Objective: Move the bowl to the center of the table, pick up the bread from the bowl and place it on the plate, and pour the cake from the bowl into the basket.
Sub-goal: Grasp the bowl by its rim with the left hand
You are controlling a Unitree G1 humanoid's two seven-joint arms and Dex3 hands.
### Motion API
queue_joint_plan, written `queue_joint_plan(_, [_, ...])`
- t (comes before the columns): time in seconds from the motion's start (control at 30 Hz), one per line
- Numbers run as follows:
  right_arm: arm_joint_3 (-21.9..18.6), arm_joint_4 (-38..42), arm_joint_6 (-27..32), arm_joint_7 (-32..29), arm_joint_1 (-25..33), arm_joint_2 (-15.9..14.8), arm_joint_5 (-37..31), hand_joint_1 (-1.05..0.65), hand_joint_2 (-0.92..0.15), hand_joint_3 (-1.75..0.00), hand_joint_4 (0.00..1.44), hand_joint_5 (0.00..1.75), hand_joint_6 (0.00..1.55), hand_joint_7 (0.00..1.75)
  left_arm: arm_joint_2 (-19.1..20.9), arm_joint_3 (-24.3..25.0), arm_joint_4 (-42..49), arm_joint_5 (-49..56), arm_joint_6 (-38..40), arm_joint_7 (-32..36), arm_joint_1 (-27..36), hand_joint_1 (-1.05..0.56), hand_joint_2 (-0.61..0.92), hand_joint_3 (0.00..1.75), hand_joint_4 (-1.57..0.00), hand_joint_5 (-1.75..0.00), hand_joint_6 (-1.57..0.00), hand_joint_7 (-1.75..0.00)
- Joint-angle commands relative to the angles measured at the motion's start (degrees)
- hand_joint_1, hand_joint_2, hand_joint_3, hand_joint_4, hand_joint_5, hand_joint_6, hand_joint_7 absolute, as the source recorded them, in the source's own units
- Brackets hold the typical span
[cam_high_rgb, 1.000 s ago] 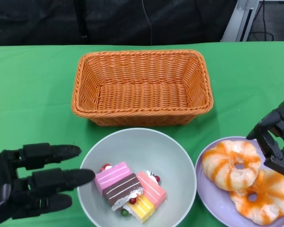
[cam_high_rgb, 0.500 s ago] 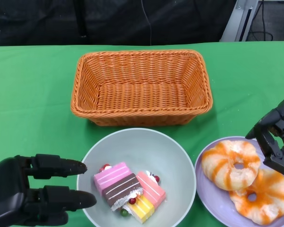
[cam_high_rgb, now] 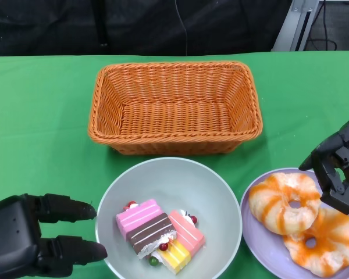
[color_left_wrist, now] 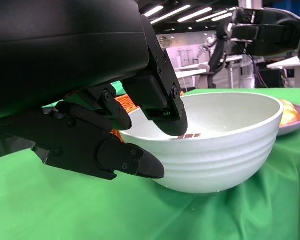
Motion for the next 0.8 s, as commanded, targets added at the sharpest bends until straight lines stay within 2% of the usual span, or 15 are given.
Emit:
queue_joint_plan(0.03, [-0.2, -1.7, 1.4, 0.0, 0.4, 0.0, 1.2, -0.07, -0.73, -0.91, 0.71, 1.68, 0.62, 1.35, 2.5, -3.3, -0.1, -0.2, 1.9, 2.4, -1.5, -0.47, 0.92, 0.14, -0.86, -0.06, -0.93, -0.01])
queue_joint_plan(0.23, [-0.2, -1.3, 1.1, 0.2, 0.1, 0.8, 1.3, -0.08, -0.73, -0.89, 0.71, 1.69, 0.62, 1.35, 3.8, -8.2, 0.4, -0.5, 3.8, 5.6, -3.6, -0.49, 0.92, 0.16, -0.85, -0.05, -0.92, 0.00])
queue_joint_plan(0.5, [-0.4, -0.5, 1.3, 0.4, -0.5, 0.5, 1.1, -0.08, -0.71, -0.92, 0.70, 1.71, 0.62, 1.36, 4.6, -11.8, 0.8, -1.2, 5.8, 7.9, -5.4, -0.47, 0.92, 0.19, -0.82, -0.03, -0.90, 0.00])
queue_joint_plan(0.8, [-0.1, -1.3, 1.2, -0.6, 0.0, 1.3, 0.5, -0.06, -0.72, -0.92, 0.71, 1.69, 0.63, 1.37, 5.1, -14.3, 2.5, -3.7, 5.1, 2.9, -7.4, -0.47, 0.92, 0.19, -0.85, -0.03, -0.92, -0.01])
